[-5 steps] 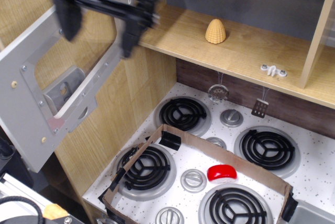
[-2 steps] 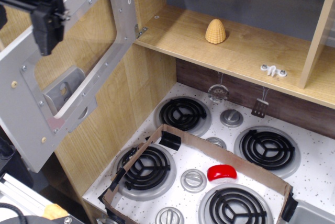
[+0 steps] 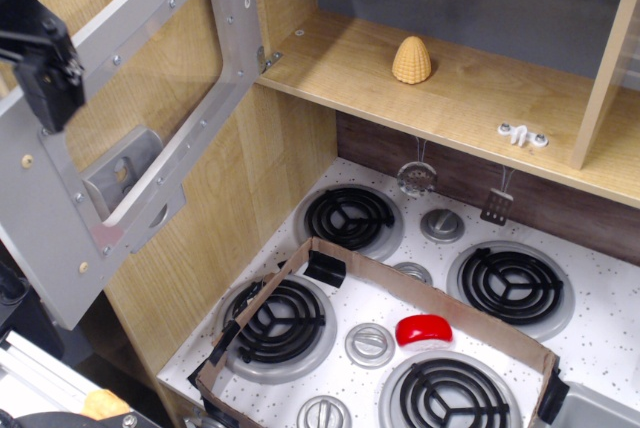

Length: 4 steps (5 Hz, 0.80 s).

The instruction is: Close microwave

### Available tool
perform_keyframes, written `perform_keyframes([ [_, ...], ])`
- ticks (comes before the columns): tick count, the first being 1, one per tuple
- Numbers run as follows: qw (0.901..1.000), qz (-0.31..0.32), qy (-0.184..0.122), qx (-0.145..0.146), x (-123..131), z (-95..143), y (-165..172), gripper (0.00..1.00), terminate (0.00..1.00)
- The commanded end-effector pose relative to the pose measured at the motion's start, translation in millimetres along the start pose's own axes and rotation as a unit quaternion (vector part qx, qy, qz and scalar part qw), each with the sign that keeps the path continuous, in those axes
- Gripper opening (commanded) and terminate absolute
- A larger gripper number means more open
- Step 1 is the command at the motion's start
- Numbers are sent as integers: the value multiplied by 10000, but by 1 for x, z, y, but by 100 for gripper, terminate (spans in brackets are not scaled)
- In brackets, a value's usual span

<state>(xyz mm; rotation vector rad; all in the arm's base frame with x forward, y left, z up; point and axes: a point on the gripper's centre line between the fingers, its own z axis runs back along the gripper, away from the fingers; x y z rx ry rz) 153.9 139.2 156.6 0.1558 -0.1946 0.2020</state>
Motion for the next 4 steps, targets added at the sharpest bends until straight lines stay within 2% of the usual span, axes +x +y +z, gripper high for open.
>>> perform_keyframes([
  [1, 9998, 127, 39, -167, 7, -2, -12, 100, 0],
  [2, 9996, 169, -43, -222, 15, -10, -38, 100, 0],
  [4, 9989, 192, 227, -367, 35, -19, -105, 100, 0],
])
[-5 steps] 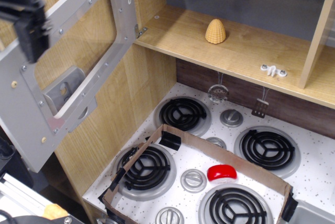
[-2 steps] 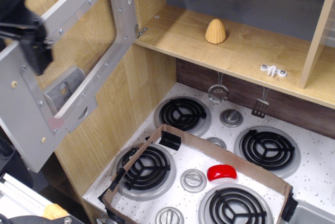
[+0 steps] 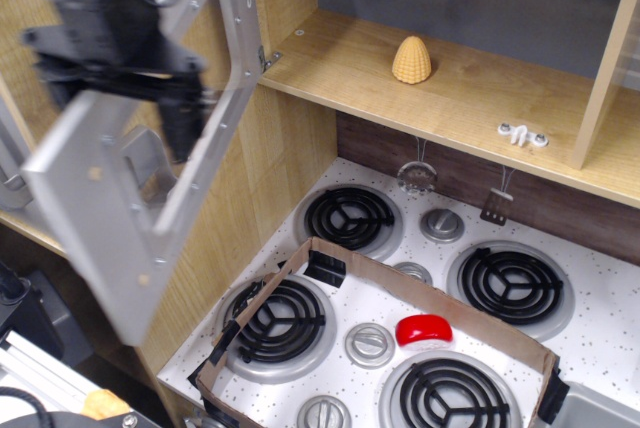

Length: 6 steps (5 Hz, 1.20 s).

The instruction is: Close microwave

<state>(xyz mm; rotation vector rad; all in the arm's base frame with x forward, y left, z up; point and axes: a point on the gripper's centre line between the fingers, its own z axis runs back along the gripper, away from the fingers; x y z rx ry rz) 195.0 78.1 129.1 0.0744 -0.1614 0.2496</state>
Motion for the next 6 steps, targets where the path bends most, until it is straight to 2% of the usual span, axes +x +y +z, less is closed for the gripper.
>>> perform_keyframes([
  [1, 9992, -307, -175, -160, 18, 8, -66, 100, 0],
  [2, 9976, -487, -454, -212, 44, 57, -107, 100, 0],
  [3, 9953, -701, -587, -316, 64, 90, -138, 100, 0],
  [4, 9928, -950, -685, -245, 76, 124, -156, 100, 0],
  [5, 9896, -1116, -774, -482, 78, 113, -158, 100, 0],
  [6, 9897, -1081, -698, -632, 76, 80, -162, 100, 0],
])
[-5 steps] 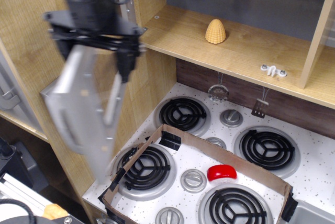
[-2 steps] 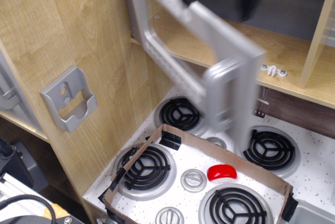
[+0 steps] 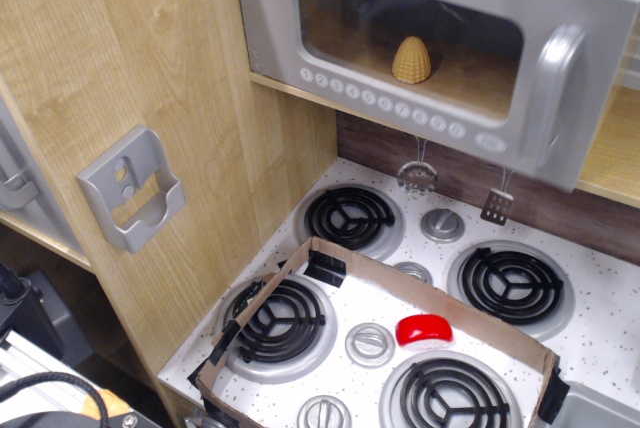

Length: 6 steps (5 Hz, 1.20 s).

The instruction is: Close microwave

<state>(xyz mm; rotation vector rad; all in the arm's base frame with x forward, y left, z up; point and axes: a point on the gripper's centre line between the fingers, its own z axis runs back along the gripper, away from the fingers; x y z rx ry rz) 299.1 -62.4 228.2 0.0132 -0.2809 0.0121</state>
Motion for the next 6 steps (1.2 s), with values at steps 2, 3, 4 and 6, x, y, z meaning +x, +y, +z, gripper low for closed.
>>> perform_keyframes([
  [2, 9981, -223, -19, -573, -3, -73, -2, 100, 0],
  [3, 9969, -268, -208, -709, 11, -82, -2, 100, 0],
  [4, 9954, -434, -497, -693, 29, -90, -3, 100, 0],
  [6, 9918, -586, -948, -627, 52, -95, -13, 100, 0],
])
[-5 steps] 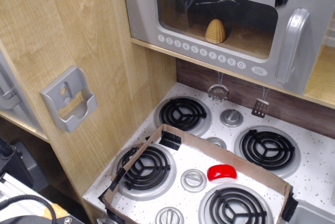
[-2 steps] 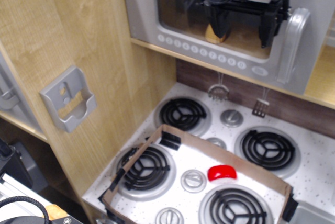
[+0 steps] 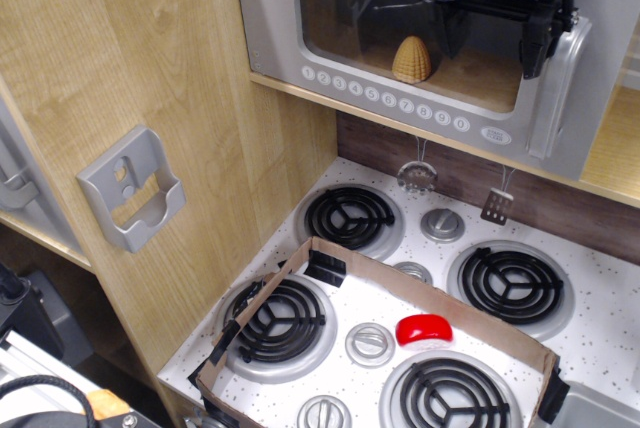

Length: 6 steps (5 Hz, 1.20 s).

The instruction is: Close microwave

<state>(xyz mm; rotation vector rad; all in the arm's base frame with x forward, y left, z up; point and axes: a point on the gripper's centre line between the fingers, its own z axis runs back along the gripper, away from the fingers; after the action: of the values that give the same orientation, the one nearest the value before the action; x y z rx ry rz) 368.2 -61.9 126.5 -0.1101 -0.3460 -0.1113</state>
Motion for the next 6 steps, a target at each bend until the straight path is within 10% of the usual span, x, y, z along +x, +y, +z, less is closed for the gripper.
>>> perform_keyframes([
  [1, 9968, -205, -766, 124, 23, 20, -15, 100, 0],
  [6, 9969, -275, -722, 112, 24, 22, -17, 100, 0],
])
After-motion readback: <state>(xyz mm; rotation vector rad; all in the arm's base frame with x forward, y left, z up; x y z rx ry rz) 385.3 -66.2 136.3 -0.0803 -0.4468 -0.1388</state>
